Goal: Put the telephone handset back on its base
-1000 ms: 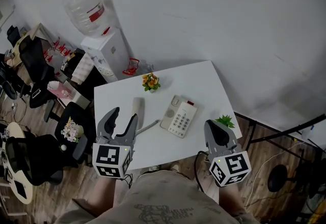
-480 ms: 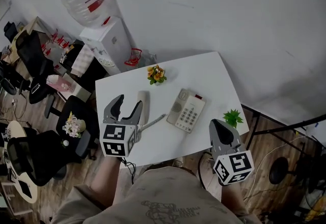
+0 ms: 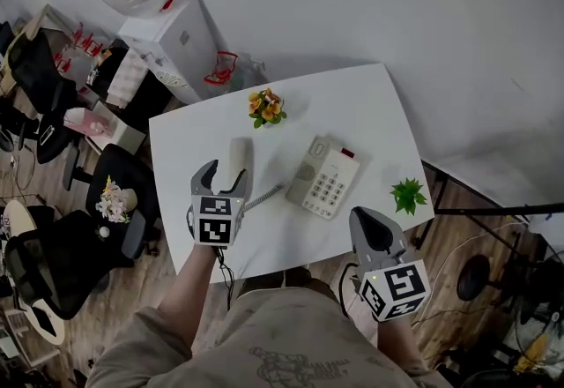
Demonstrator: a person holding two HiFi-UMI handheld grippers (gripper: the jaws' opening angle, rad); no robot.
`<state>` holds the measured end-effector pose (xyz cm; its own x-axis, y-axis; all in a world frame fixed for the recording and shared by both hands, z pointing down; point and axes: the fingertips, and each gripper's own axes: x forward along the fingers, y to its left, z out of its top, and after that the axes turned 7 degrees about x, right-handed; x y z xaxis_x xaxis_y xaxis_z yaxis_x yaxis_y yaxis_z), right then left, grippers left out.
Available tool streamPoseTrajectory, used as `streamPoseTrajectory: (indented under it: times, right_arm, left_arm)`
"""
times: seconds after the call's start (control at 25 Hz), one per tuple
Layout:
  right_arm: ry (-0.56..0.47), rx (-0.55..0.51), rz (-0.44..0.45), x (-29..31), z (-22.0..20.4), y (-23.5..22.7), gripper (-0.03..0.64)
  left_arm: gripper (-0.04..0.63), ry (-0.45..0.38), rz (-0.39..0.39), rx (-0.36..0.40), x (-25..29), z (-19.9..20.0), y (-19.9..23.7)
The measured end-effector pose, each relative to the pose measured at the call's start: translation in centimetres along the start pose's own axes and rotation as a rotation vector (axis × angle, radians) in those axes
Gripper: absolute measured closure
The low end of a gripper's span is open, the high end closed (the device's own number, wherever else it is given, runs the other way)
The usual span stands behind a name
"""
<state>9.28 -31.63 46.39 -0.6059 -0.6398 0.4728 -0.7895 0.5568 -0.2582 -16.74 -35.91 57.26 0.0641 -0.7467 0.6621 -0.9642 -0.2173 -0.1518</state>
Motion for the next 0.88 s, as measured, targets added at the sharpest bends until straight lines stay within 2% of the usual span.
streamPoseTrajectory:
  times: [0.28,0.4,0.6,0.88]
  right_arm:
    - [0.103,0.064,-0.003,1.9,-3.4,-0.3,0.588]
    - [0.137,0.067,-0.023,2.6,-4.9,-0.8,0.588]
    - [0.187,-0.047,-0.094,3.0,-6.1,-1.4,0.588]
    - [0.200,-0.011,-0.098,3.2,-7.0,-2.1,0.588]
  left_arm:
    - [0.331,0.124,-0.030,-0.146,5.8,-5.8,0.3]
    - [0.324,0.172,-0.037,-0.124,8.1,-7.7,0.4]
    - [0.324,0.226,-0.057,-0.079,11.1,-9.6,0.1]
    - [0.331,0.255,-0.024,-0.046,13.5,-11.1,0.4]
